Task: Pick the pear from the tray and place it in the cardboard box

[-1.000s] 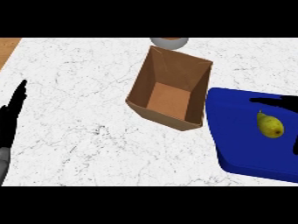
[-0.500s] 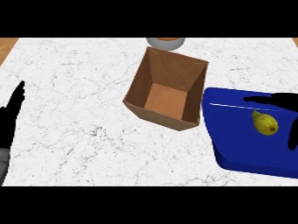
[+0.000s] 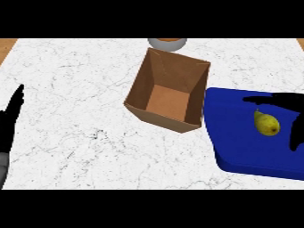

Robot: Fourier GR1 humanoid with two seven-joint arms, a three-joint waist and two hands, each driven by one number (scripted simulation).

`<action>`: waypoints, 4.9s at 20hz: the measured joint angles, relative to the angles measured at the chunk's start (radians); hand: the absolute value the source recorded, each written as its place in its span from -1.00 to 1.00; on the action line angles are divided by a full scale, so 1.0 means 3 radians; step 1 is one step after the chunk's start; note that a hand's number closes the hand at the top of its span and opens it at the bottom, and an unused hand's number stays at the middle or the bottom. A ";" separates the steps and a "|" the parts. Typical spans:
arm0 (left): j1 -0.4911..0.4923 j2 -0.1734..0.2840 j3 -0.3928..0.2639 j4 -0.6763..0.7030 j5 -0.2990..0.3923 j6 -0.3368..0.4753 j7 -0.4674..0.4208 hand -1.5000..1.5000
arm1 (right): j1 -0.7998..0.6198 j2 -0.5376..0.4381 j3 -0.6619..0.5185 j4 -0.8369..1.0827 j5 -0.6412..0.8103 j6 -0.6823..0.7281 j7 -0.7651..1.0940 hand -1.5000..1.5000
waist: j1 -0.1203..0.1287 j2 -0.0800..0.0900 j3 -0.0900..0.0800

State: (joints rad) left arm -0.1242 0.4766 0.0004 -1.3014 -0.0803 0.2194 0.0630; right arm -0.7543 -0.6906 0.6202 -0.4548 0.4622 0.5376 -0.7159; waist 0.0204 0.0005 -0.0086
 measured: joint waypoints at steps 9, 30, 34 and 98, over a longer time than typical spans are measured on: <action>0.0110 -0.0021 0.0057 -0.0042 -0.0014 -0.0022 -0.0049 0.00 | 0.0012 0.0017 0.0138 -0.0209 -0.0028 0.0056 0.0061 -1.00 | -0.0023 0.0000 0.0024; 0.0074 -0.0058 0.0204 -0.0104 -0.0111 -0.0150 0.0015 0.00 | 0.0093 0.0315 -0.0208 -0.0004 0.0209 -0.0814 0.0141 1.00 | -0.0038 -0.0030 -0.0017; 0.0085 -0.0088 0.0196 -0.0145 -0.0123 -0.0153 0.0039 0.00 | -0.0036 0.0253 -0.0330 0.0005 0.0281 -0.1306 -0.0019 1.00 | -0.0014 0.0000 0.0016; -0.0055 -0.0331 0.0350 -0.0104 -0.0421 -0.0327 0.0018 0.00 | -0.1567 0.2285 -0.1053 0.0013 -0.0735 -0.1913 0.1676 -1.00 | 0.0118 0.0016 0.0024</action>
State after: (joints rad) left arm -0.1407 0.3773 0.1055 -1.3325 -0.2065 0.1212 0.0685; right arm -1.2244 -0.0051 0.3044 -0.4508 0.2418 -0.0363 -0.2130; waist 0.0559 0.0052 -0.0013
